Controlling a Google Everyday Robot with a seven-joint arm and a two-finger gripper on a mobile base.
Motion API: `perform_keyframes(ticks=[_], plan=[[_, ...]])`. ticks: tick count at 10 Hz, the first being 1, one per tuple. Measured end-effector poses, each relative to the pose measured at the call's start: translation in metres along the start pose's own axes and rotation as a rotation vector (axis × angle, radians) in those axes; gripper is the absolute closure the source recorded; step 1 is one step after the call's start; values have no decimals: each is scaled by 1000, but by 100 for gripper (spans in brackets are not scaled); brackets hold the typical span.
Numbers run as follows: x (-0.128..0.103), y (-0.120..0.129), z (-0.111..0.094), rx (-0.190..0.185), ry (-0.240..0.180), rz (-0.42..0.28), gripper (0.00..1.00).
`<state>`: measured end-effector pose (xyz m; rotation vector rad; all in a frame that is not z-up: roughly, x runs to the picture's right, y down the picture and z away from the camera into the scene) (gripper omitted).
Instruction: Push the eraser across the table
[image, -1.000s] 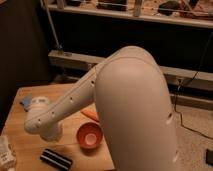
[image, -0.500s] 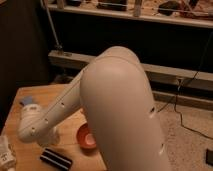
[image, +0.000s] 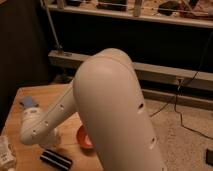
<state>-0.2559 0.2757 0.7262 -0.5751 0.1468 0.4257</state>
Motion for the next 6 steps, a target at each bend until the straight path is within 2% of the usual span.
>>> perform_keyframes(ticks=[5,6], plan=[[8,12,22,-17,38,-34,100],[9,20,23,-41,55,-47,100]])
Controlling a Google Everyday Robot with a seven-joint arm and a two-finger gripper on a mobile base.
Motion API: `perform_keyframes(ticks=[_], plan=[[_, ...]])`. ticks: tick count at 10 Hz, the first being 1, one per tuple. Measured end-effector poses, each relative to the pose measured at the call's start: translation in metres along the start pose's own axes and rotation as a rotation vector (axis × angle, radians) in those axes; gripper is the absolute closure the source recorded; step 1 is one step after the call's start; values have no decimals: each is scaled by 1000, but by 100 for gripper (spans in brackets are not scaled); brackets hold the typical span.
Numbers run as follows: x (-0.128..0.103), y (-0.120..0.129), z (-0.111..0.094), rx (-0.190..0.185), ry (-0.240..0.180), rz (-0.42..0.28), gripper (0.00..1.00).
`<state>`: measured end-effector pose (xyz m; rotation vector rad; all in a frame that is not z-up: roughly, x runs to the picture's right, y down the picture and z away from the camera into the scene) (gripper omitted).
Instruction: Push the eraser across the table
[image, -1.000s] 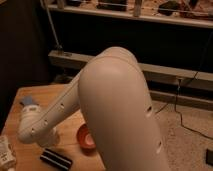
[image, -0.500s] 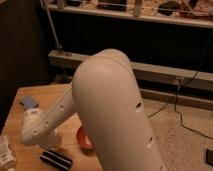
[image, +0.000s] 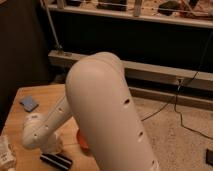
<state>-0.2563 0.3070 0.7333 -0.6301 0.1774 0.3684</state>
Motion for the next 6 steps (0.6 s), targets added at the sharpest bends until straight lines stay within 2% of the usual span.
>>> perform_keyframes(ticks=[2,3,4,6], plan=[[-4,25,-7,-75,12,-53,100],[-7,42,-17,-130,9,-99,100],[-14,59,-32,-191,-13,-144,100],[-23,74,-56,-257,-49,-198,100]])
